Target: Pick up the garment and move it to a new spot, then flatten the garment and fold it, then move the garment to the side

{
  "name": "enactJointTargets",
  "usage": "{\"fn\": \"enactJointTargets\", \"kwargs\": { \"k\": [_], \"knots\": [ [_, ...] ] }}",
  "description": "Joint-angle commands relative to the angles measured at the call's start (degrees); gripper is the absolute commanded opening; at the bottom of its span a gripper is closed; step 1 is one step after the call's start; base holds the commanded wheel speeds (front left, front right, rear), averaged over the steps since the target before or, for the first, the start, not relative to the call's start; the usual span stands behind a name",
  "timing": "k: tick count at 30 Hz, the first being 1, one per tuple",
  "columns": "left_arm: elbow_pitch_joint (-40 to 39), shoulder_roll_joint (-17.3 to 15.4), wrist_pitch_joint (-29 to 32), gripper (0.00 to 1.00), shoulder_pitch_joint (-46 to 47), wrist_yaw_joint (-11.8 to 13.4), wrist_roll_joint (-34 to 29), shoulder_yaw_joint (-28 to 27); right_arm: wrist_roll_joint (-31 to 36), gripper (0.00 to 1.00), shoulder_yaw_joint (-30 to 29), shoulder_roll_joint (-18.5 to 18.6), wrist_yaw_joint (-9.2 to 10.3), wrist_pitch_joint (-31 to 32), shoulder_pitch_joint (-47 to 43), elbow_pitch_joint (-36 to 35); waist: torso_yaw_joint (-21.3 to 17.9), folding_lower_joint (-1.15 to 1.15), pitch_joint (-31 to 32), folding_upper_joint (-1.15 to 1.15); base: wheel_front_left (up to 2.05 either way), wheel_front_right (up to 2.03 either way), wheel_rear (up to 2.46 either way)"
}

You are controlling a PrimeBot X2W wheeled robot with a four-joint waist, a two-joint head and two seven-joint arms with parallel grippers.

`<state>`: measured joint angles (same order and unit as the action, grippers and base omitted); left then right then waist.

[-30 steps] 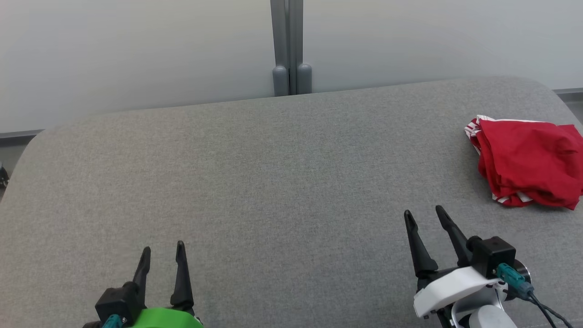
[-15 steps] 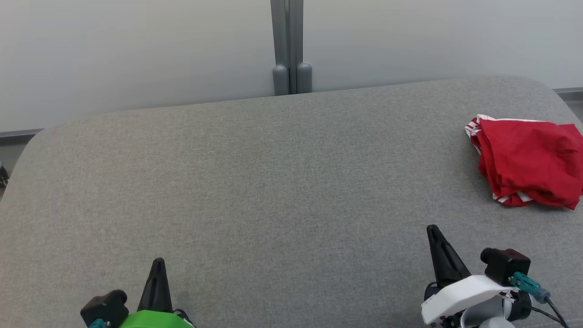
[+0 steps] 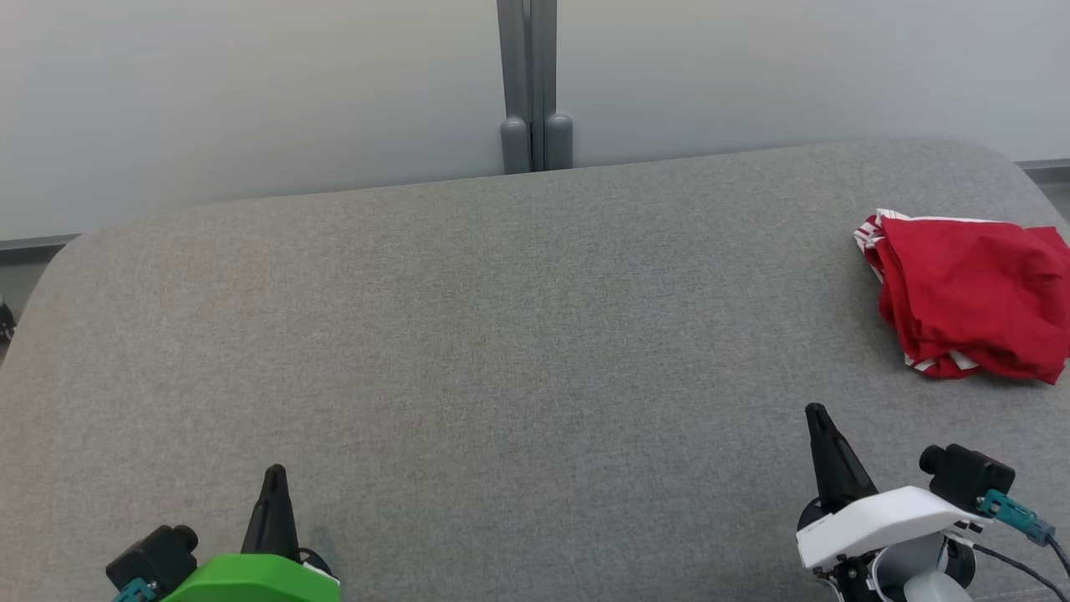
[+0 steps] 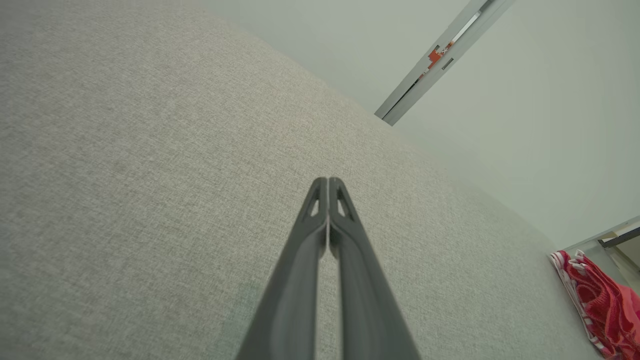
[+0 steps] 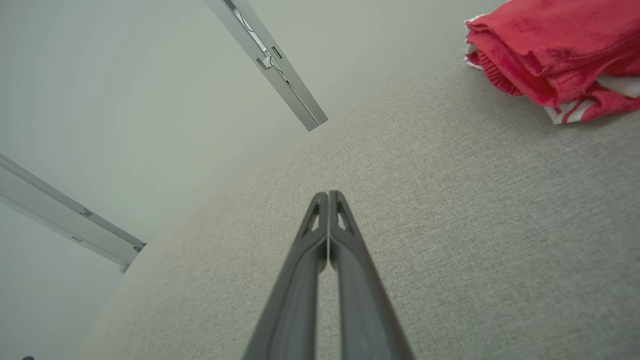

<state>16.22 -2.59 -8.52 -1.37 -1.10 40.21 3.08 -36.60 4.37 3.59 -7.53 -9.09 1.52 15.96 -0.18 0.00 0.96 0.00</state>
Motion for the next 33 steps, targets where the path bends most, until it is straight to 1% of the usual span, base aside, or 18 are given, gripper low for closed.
{"fn": "enactJointTargets", "kwargs": {
  "k": [1,14,33],
  "knots": [
    [-1.0,-0.2,0.5,0.0,1.9,-0.5,2.2,-0.7,-2.4,0.0,-0.4,0.4,0.02,0.4,1.5,-1.0,0.0,0.0,0.0,0.0,0.0,0.0,0.0],
    [-1.3,-0.2,3.3,0.0,3.2,-1.7,11.7,-2.4,-13.1,0.0,-1.8,0.6,0.02,2.8,2.2,-1.3,0.0,0.0,-0.2,0.0,0.0,0.0,0.0],
    [-1.6,-0.3,6.9,0.0,4.7,-3.2,24.0,-4.6,-26.7,0.0,-3.8,0.8,0.03,6.1,3.1,-1.6,0.1,0.0,-0.4,0.0,0.0,0.0,0.0]
  ]
}}
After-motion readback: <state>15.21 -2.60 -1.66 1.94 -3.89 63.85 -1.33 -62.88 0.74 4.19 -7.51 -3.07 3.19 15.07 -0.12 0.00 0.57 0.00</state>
